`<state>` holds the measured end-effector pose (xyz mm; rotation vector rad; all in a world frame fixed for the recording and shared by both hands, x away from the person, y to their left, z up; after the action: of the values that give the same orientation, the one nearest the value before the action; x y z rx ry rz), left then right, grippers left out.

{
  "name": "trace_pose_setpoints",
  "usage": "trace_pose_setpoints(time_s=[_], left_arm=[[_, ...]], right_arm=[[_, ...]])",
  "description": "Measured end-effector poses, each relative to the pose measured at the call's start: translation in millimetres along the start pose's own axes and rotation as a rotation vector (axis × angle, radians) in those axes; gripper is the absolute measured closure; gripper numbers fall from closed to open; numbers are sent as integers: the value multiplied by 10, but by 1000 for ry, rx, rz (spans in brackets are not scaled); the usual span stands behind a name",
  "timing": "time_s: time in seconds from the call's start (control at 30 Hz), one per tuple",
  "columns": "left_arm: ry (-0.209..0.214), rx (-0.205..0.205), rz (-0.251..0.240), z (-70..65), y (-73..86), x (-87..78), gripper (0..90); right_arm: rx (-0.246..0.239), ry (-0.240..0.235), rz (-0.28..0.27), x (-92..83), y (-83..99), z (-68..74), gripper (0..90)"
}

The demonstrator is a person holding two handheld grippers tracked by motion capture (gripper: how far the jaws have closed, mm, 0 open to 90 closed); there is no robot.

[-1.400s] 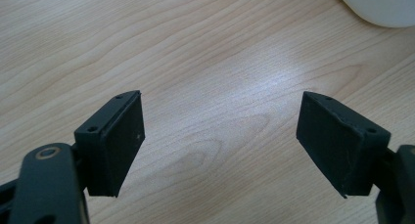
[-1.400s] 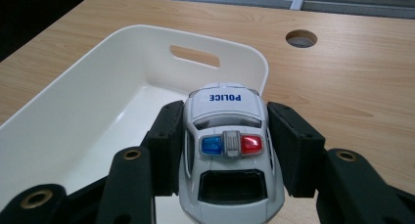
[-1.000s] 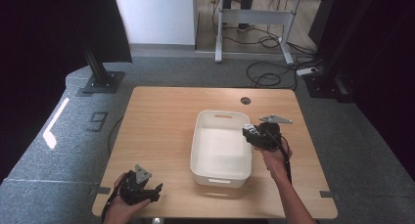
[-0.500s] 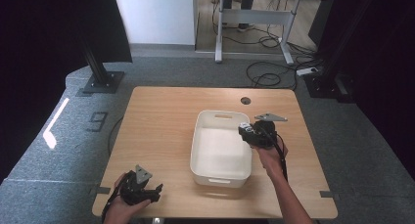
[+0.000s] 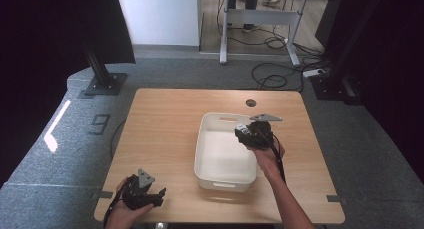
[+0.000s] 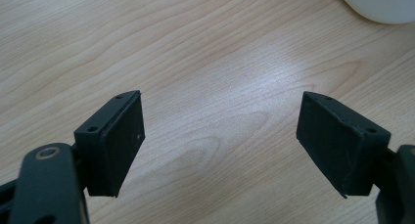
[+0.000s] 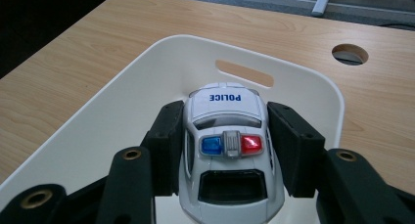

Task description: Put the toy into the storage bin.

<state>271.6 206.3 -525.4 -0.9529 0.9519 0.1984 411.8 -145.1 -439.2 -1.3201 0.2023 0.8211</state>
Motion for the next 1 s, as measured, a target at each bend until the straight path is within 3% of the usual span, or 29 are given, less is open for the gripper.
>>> trace_pose_setpoints(time_s=[1.0], left_arm=[[-14, 11, -2, -2, 14, -14, 187]], right_arm=[[-36, -24, 55, 405, 49, 335, 499]])
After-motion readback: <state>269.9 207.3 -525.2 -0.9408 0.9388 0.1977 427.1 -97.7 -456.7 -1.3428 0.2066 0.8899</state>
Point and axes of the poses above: each handheld gripper's, and its own axes: x roughly forward along the jaws, y roughly out of its underside, z roughly to its left, the point moved 3 cm from there along x, roughly forward along the jaws, and after that the axes turned 11 degrees about x, right-handed, at the moved point
